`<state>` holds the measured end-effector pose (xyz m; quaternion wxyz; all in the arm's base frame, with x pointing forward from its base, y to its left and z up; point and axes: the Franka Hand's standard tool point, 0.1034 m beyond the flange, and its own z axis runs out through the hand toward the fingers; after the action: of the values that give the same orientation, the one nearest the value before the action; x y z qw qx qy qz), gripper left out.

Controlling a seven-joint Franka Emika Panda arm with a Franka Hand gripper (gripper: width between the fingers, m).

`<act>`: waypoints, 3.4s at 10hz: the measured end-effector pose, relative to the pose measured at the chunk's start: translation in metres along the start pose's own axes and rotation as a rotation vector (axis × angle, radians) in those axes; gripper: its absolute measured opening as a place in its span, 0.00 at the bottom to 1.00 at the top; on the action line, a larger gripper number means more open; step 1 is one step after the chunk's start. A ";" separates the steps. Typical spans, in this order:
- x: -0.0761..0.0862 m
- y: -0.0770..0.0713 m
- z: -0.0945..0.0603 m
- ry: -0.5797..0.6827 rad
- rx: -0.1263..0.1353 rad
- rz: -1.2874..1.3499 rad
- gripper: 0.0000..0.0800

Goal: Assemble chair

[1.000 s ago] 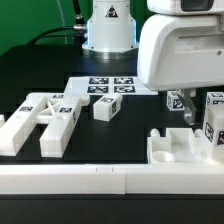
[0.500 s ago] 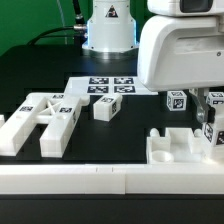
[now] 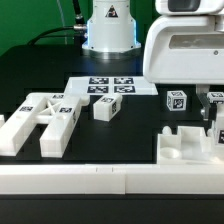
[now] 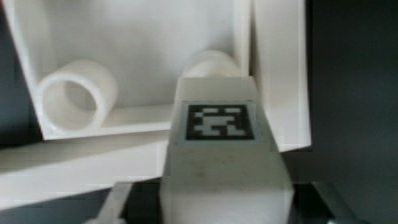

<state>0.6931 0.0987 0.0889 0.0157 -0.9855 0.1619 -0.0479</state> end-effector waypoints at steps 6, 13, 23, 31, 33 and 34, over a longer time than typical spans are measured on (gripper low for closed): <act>0.005 0.024 -0.002 0.031 -0.090 0.449 0.37; 0.008 0.034 -0.006 0.046 -0.126 0.457 0.61; 0.007 0.026 -0.005 0.012 -0.160 -0.466 0.81; 0.011 0.029 -0.014 -0.006 -0.108 -0.692 0.81; 0.014 0.038 -0.013 -0.012 -0.083 -0.672 0.81; 0.014 0.039 -0.012 -0.019 -0.082 -0.665 0.81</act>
Offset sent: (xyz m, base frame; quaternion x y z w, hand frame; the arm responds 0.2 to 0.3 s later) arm -0.0045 0.0049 -0.0059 -0.0064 -0.0063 0.2193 0.9756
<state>0.6931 0.0571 0.1008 -0.0390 -0.9846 -0.1668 -0.0347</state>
